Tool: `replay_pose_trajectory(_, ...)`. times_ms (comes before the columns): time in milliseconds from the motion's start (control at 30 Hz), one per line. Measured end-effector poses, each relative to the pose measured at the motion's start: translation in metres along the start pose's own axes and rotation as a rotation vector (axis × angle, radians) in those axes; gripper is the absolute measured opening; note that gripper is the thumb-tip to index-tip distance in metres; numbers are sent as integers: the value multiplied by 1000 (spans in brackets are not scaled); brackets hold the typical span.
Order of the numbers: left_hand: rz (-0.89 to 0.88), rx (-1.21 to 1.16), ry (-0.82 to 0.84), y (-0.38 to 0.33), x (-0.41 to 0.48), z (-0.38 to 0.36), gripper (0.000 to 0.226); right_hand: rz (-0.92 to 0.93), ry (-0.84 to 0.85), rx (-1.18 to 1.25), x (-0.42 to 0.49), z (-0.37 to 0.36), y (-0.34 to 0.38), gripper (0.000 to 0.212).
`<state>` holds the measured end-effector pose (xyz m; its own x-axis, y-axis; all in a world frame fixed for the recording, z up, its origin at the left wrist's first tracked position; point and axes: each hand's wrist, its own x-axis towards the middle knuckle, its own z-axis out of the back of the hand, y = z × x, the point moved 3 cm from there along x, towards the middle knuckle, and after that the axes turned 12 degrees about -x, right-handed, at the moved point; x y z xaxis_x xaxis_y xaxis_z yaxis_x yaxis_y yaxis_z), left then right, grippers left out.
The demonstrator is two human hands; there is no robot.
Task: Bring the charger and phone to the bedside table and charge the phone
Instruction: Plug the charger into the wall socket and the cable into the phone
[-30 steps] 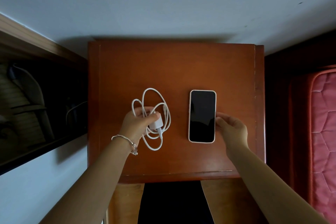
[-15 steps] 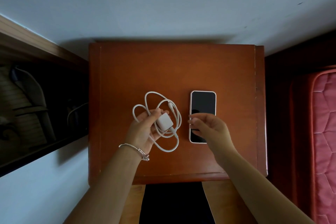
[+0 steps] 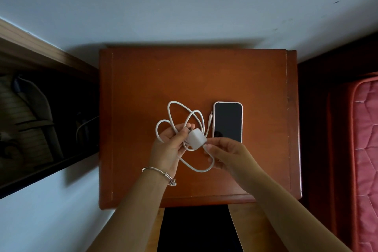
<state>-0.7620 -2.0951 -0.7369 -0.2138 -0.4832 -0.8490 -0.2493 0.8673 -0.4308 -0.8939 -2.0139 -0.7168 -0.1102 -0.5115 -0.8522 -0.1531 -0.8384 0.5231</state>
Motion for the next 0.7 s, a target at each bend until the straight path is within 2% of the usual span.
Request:
replay_pose_trajectory(167,5,-149,-48,0,1,6,5,-29,207,401,1,1,-2,21)
replay_pose_trajectory(267,-9,-260,-125,-5,5,17,6,-7,224,523,3,8,-3,26)
replay_pose_trajectory(433,-64,-285,-238,-22,9,43,3,57,89,406,5,34,-8,16)
replay_pose_trajectory(533,-100,-237,-255,-28,8,52,4,76,64,282,-1,43,-10,31)
replay_pose_trajectory(700,-110,-201,-242,-30,5,57,11,24,9,249,-3,42,-14,38)
